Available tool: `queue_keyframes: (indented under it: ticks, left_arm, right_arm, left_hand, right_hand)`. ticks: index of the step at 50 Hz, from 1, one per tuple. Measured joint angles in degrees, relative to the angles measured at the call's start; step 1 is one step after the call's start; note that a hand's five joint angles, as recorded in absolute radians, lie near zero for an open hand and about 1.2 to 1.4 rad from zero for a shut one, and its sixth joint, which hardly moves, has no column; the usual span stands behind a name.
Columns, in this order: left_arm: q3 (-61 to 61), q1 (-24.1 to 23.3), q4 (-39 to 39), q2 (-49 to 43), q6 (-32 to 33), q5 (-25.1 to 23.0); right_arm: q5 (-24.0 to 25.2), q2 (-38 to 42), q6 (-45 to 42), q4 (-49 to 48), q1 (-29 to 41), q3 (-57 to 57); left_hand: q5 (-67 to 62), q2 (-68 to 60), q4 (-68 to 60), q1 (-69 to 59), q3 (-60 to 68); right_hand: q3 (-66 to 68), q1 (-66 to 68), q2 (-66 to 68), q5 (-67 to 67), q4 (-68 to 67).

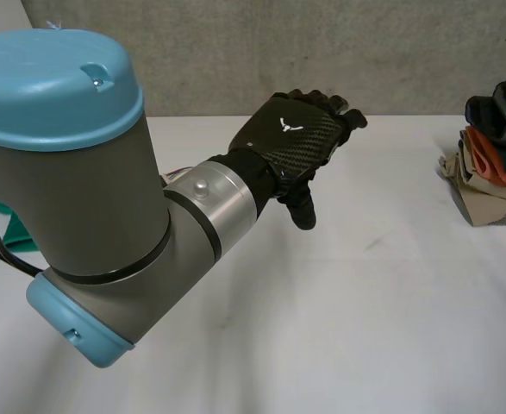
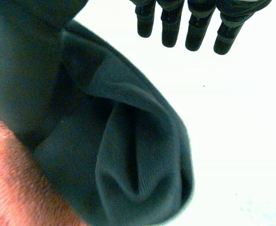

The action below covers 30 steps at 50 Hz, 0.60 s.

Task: Fold the laundry.

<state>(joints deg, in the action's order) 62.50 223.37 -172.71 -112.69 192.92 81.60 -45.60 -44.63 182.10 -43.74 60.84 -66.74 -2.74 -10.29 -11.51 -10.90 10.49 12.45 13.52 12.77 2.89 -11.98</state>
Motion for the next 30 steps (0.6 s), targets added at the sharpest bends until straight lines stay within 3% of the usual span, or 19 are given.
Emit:
queue_keyframes:
  ticks: [8, 15, 21, 25, 30]
  left_arm:
    - [0.06, -1.2, 0.0, 1.54, -0.27, -2.77]
    - [-0.12, -1.31, -1.42, 4.12, -0.39, -3.78]
    - [-0.85, 0.07, -4.71, 7.38, -0.85, -3.17]
    - [-1.29, 2.44, -6.27, 8.99, -1.74, -1.33]
    - [-1.16, 9.26, -7.35, 9.96, -2.19, 4.9]
  right_arm:
    - [-7.76, -6.01, -9.56, 11.84, -5.95, -3.2]
    - [-22.35, -10.31, -26.76, 23.83, -13.44, 0.92]
    - [-30.63, -15.75, -29.31, 25.53, -11.09, 2.85]
    - [-30.7, -21.89, -25.72, 24.9, -6.34, 0.22]
    - [-24.86, -31.58, -20.39, 22.18, 3.68, -8.8]
  left_hand:
    - [0.0, 0.0, 0.0, 0.0, 0.0]
    - [0.0, 0.0, 0.0, 0.0, 0.0]
    - [0.0, 0.0, 0.0, 0.0, 0.0]
    - [0.0, 0.0, 0.0, 0.0, 0.0]
    - [0.0, 0.0, 0.0, 0.0, 0.0]
  right_hand:
    - [0.0, 0.0, 0.0, 0.0, 0.0]
    - [0.0, 0.0, 0.0, 0.0, 0.0]
    - [0.0, 0.0, 0.0, 0.0, 0.0]
    - [0.0, 0.0, 0.0, 0.0, 0.0]
    - [0.0, 0.0, 0.0, 0.0, 0.0]
